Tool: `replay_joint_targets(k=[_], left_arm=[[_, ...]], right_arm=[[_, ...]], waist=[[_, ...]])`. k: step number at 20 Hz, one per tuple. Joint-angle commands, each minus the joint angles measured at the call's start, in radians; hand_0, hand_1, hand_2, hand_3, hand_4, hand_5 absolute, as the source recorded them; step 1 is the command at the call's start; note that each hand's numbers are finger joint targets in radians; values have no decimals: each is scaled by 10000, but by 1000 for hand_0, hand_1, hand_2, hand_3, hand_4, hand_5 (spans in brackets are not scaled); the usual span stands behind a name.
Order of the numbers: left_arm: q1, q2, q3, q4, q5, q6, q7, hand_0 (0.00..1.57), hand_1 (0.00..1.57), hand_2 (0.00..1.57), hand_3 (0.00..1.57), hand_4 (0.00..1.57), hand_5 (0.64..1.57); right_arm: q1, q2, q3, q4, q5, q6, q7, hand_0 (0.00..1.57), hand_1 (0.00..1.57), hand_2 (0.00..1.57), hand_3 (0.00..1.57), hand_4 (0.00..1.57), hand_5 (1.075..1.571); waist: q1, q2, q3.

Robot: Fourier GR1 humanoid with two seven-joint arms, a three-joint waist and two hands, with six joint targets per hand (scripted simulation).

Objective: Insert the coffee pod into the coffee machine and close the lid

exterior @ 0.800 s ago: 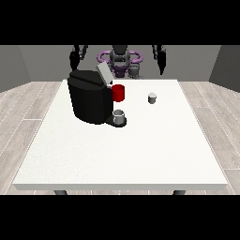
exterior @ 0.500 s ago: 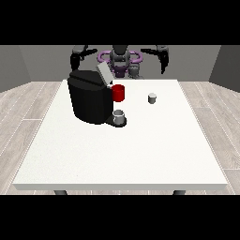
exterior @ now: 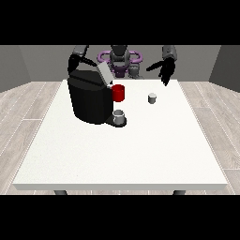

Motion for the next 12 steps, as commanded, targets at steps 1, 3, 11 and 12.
replay_joint_targets(k=[1, 3, 11, 12], left_arm=[[-933, 773, 261, 1196, -597, -308, 107, 0, 0, 0, 0, 0, 1571], [-1422, 1017, 679, 1930, -336, -794, -32, 0, 0, 0, 0, 0, 1571], [-1422, 267, -317, 3564, -2319, 217, -766, 0, 0, 0, 0, 0, 1571], [-1856, 268, -57, 4045, -2383, 518, -1161, 0, 0, 0, 0, 0, 1571]], right_arm=[[-444, 209, 529, -398, 605, -319, 398, 0, 0, 0, 0, 0, 1571], [-163, 227, 681, -419, 547, -94, 507, 0, 0, 0, 0, 0, 1571], [-42, 664, 944, 115, 678, -719, 352, 0, 0, 0, 0, 0, 1571], [-798, 441, 448, 211, 489, -442, 614, 0, 0, 0, 0, 0, 1571]], waist=[[-588, 556, -11], [-704, 468, -9], [-454, 582, -8], [-458, 1077, -9]])
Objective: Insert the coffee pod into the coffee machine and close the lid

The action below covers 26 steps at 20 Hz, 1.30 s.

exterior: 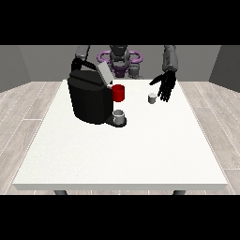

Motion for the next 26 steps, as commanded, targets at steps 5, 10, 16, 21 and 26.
replay_joint_targets(k=[5, 10, 16, 21, 26], left_arm=[[-1310, -607, -88, 1499, -1272, 979, -337, 760, 760, 877, 622, 0, 1571], [-1722, -651, -425, 1841, -2443, 2294, -918, 1071, 1071, 1107, 914, 448, 1571], [-1802, -790, -1401, 2235, -3688, 1831, -601, 757, 757, 950, 811, 339, 1571], [-1871, -556, -1549, 3042, -4290, 1372, -484, 757, 757, 928, 769, 348, 1571], [-2485, -513, -1154, 3499, -4474, 974, -982, 792, 792, 979, 866, 399, 1571]], right_arm=[[-929, 155, -278, 769, -334, 101, 651, 0, 0, 0, 0, 0, 1571], [-1076, 160, -8, 1146, 81, -90, 242, 0, 0, 0, 0, 0, 1571], [-1812, -166, -725, 2206, -292, 93, 65, 0, 0, 0, 0, 0, 1571], [-1775, -28, -622, 2391, -322, 99, -44, 0, 0, 0, 0, 0, 1571], [-1872, -87, -1047, 3319, -621, 144, -585, 0, 0, 0, 0, 0, 1571]], waist=[[109, 189, 0], [-30, 623, -3], [367, 544, 4], [265, 366, 2], [387, 217, 1]])
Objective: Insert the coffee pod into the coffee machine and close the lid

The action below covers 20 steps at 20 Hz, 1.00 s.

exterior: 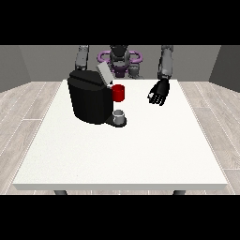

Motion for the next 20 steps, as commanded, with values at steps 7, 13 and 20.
replay_joint_targets(k=[7, 13, 20], left_arm=[[-261, -569, 424, 670, -252, -226, -726, 1277, 1277, 1311, 1244, 496, 1571], [-698, -907, 847, 419, 549, -1520, -732, 1447, 1447, 1431, 1354, 530, 1571], [-1789, -845, 966, -400, 722, -3221, -100, 1418, 1418, 1400, 1334, 534, 1571]], right_arm=[[403, -7, -66, 634, -111, 8, 310, 0, 0, 0, 0, 0, 1571], [744, -4, 163, 921, 485, -456, 545, 0, 0, 0, 0, 0, 1571], [534, -45, 39, 1610, 629, -654, 478, 0, 0, 0, 0, 0, 1571]], waist=[[94, -919, -16], [169, -1557, -15], [372, -2012, -13]])
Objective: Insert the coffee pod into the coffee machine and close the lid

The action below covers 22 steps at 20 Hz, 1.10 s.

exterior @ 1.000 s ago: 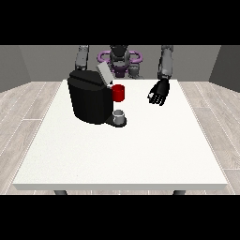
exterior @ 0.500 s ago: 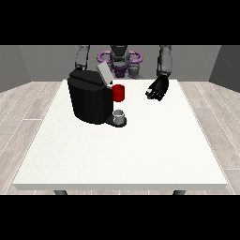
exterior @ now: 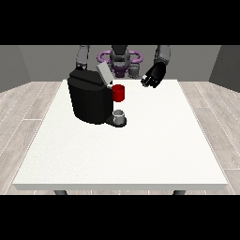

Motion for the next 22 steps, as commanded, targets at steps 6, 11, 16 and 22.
replay_joint_targets(k=[6, 11, 16, 22], left_arm=[[-1630, 44, 536, -336, 123, -1031, 629, 1331, 1331, 1351, 1323, 592, 1571], [-2345, 498, 1155, -163, 520, -1847, 851, 1416, 1416, 1421, 1378, 537, 1571], [-3310, 605, 1966, 360, 820, -1681, 1573, 1235, 1235, 1265, 1266, 502, 1571], [-4187, 1257, 2344, 759, 810, -1682, 1585, 1174, 1174, 1254, 1266, 479, 1571]], right_arm=[[-993, -79, -105, 1, -22, 17, 33, 0, 0, 0, 0, 0, 1571], [-39, 51, 380, -328, 92, 356, -208, 0, 0, 0, 0, 0, 1571], [-338, 321, 1080, -1107, -146, 444, -27, 0, 0, 0, 0, 0, 1571], [-722, 56, 860, -1848, -149, 826, 196, 0, 0, 0, 0, 0, 1571]], waist=[[-384, 446, -1], [-1037, 8, 0], [-1652, 332, -1], [-2523, 972, -3]])
